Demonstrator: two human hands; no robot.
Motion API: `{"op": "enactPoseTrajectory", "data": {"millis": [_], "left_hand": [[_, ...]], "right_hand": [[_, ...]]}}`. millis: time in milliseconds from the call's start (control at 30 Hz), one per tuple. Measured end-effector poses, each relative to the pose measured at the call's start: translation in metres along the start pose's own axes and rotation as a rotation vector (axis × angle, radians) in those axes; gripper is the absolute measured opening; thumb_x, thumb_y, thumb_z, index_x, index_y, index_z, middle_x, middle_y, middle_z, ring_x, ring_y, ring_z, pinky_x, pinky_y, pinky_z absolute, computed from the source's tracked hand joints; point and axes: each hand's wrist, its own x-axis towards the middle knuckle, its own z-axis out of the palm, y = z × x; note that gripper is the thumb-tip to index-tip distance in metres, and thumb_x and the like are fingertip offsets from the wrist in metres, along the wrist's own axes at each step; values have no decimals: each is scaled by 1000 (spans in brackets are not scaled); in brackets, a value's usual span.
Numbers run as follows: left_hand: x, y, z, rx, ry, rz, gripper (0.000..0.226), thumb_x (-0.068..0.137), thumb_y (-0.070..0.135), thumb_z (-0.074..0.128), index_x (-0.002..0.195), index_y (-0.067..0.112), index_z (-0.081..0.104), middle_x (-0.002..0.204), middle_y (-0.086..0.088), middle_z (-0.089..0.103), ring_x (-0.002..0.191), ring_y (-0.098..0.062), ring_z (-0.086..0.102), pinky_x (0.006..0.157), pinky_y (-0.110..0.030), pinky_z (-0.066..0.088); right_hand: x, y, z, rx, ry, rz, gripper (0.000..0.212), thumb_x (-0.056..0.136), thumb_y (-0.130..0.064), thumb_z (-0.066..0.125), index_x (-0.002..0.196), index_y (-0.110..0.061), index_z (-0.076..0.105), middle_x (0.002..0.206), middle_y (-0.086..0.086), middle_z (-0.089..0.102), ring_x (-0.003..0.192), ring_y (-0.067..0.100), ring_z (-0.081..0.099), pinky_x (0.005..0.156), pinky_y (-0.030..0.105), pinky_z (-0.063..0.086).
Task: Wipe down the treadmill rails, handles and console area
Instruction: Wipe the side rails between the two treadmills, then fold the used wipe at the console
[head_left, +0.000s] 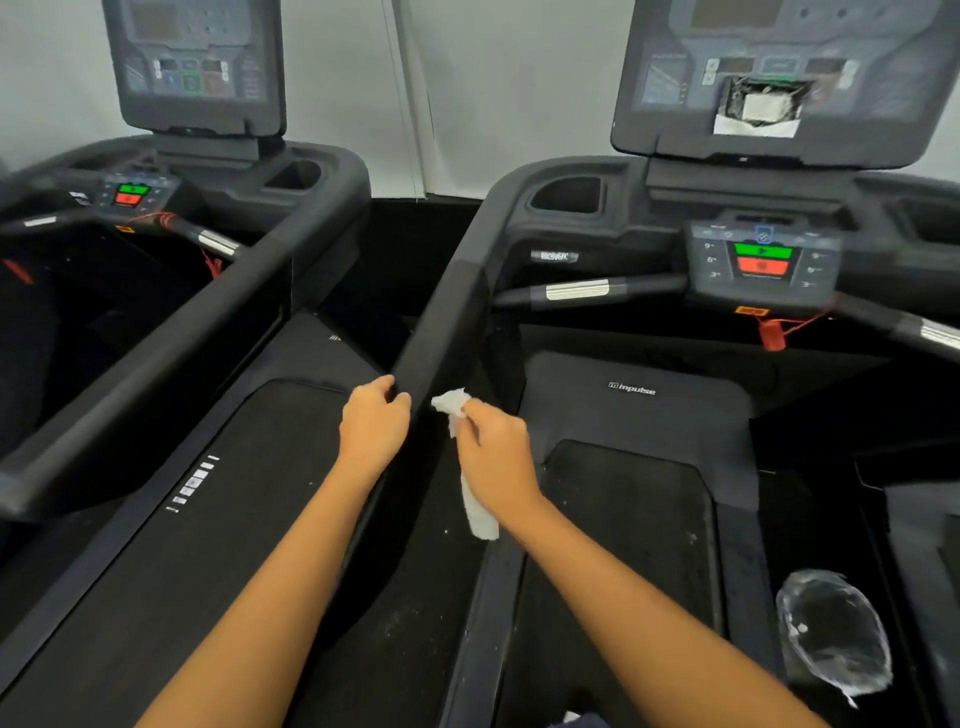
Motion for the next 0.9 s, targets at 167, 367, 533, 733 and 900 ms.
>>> {"op": "enactPoseTrajectory", "data": {"millis": [167,367,533,733,900], "left_hand": [[16,67,23,-7,-50,256,42,97,14,47,139,12,49,142,-4,50,132,-19,45,102,-24,32],[24,148,49,-97,-73,423,31,94,12,50,120,16,64,114,2,65,105,-10,57,91,-24,42],[25,210,71,-257,-159,400,33,96,15,49,128,14,56,118,0,60,104,-11,54,94,-31,44],[12,291,101,-419,-413,262,55,100,46,37,147,19,31,141,-9,45,119,-24,52,100,-44,46],[-11,341,113,-491,-676,286,61,96,64,24,136,21,40,128,-20,54,116,-36,56,102,-51,44]], "right_hand": [[66,-13,-53,87,116,-9,21,94,-9,47,89,-10,67,80,2,67,67,14,60,59,32,51],[103,-16,-112,156,123,-24,31,85,6,44,97,-16,62,97,-1,62,87,10,58,76,24,49],[122,-14,-175,89,241,-91,33,85,11,36,107,-8,51,93,3,60,77,15,57,60,22,44],[156,-14,-261,-3,502,-154,15,89,-4,46,103,-8,46,84,9,64,73,26,60,61,40,47],[175,-22,-318,-108,602,-194,7,88,-9,51,90,-16,51,78,0,63,72,21,58,60,36,45]]}}
